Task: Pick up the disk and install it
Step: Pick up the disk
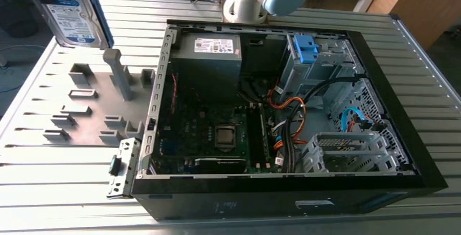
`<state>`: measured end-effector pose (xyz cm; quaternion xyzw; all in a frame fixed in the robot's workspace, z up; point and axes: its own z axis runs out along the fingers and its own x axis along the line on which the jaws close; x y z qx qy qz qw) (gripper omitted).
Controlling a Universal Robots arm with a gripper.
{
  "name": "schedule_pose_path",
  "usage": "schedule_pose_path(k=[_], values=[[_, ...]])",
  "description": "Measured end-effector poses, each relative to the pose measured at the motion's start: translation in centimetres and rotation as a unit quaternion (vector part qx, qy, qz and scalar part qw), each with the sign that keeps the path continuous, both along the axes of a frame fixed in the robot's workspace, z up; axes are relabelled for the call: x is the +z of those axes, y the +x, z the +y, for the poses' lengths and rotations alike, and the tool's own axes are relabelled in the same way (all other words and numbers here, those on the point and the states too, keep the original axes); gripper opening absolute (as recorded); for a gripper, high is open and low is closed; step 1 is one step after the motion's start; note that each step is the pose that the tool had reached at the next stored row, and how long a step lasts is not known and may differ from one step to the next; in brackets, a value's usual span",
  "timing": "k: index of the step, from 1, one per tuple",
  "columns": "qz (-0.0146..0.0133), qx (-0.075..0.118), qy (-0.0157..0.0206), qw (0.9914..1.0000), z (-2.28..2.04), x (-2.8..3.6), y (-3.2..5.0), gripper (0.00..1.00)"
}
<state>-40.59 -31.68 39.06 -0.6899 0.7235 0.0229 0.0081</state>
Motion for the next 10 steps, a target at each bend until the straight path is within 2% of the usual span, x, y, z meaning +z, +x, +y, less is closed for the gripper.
schedule_pose_path(k=[10], values=[[0.0,0.0,0.0008,1.0,0.0,0.37,0.0,0.36]])
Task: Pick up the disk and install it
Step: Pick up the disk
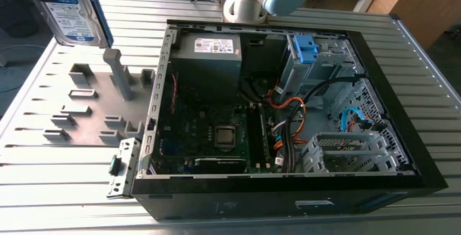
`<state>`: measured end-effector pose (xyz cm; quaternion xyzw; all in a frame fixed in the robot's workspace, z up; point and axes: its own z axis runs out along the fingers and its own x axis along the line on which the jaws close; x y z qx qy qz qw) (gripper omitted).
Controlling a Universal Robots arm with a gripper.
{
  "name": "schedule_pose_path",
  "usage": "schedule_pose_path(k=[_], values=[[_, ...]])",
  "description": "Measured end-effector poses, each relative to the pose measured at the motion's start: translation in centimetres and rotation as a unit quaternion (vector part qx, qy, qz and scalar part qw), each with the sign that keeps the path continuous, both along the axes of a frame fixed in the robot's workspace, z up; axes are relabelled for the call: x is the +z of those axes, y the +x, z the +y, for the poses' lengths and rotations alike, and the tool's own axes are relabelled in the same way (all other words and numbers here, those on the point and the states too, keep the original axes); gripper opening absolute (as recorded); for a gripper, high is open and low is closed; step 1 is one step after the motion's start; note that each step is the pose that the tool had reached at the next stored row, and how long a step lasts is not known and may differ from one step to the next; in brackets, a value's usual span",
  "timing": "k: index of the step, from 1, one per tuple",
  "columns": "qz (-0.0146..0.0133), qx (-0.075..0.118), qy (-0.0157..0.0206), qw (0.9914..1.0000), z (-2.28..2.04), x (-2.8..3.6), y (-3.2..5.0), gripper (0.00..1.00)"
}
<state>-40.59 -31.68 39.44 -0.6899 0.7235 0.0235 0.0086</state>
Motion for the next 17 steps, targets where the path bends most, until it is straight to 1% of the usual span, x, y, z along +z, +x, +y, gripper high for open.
schedule_pose_path(k=[17], values=[[0.0,0.0,0.0014,1.0,0.0,0.72,0.0,0.36]])
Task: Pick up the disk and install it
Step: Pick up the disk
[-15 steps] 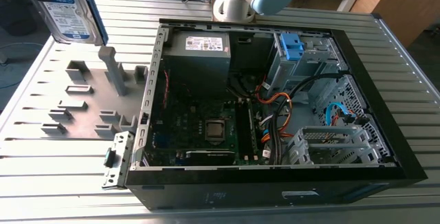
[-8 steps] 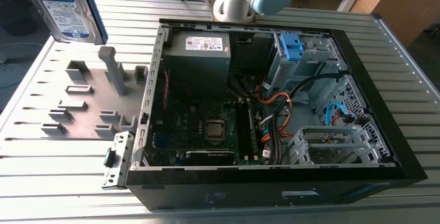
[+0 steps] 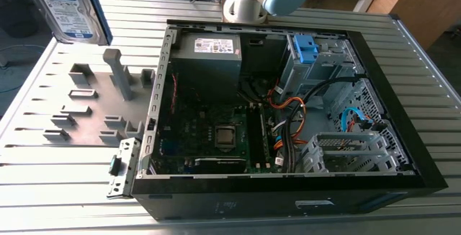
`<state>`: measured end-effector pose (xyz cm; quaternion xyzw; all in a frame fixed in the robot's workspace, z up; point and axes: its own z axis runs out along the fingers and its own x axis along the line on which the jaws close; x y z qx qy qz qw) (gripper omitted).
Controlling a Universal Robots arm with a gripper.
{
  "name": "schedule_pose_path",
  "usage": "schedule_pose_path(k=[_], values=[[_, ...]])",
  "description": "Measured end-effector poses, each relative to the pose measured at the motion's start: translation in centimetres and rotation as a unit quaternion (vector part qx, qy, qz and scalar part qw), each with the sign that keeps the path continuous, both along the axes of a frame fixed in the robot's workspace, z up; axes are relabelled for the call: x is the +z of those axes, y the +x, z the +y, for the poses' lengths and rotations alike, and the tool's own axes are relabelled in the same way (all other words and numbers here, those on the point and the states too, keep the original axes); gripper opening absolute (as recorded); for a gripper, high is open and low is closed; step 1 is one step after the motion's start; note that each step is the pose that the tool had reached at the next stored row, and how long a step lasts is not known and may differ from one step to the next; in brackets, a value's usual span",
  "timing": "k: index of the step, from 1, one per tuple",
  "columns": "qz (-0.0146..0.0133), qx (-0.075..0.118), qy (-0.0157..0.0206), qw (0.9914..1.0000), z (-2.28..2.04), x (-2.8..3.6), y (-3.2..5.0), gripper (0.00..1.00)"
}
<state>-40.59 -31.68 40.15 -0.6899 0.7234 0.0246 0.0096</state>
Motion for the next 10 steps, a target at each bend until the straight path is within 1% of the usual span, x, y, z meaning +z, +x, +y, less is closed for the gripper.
schedule_pose_path(k=[10], values=[[-0.0001,0.0,0.0008,1.0,0.0,0.48,0.0,0.36]])
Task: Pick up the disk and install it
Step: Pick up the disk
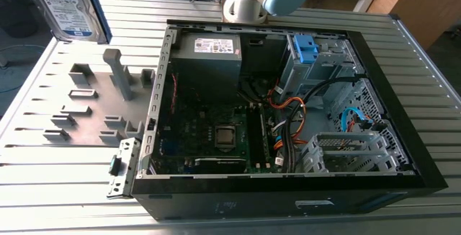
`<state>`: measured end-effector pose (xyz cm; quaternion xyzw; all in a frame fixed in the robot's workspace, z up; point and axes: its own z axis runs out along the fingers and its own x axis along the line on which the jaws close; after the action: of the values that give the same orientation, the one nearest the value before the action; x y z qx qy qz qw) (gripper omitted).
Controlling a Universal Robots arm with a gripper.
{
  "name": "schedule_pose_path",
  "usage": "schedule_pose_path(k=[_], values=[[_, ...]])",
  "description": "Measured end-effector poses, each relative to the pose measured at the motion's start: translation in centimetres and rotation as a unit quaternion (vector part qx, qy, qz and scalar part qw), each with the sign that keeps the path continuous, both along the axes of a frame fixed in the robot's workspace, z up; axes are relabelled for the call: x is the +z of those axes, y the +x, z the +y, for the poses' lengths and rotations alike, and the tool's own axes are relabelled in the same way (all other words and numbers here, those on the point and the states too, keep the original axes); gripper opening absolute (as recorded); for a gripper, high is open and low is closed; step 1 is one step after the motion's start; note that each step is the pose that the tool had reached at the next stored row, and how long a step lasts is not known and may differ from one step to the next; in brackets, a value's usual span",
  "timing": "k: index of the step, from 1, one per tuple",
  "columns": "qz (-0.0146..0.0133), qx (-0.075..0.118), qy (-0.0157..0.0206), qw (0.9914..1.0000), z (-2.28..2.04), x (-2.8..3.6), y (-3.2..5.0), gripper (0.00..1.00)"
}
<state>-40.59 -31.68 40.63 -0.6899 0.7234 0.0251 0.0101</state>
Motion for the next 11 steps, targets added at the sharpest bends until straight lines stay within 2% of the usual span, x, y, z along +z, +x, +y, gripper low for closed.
schedule_pose_path(k=[11], values=[[0.0,0.0,0.0008,1.0,0.0,0.49,0.0,0.36]])
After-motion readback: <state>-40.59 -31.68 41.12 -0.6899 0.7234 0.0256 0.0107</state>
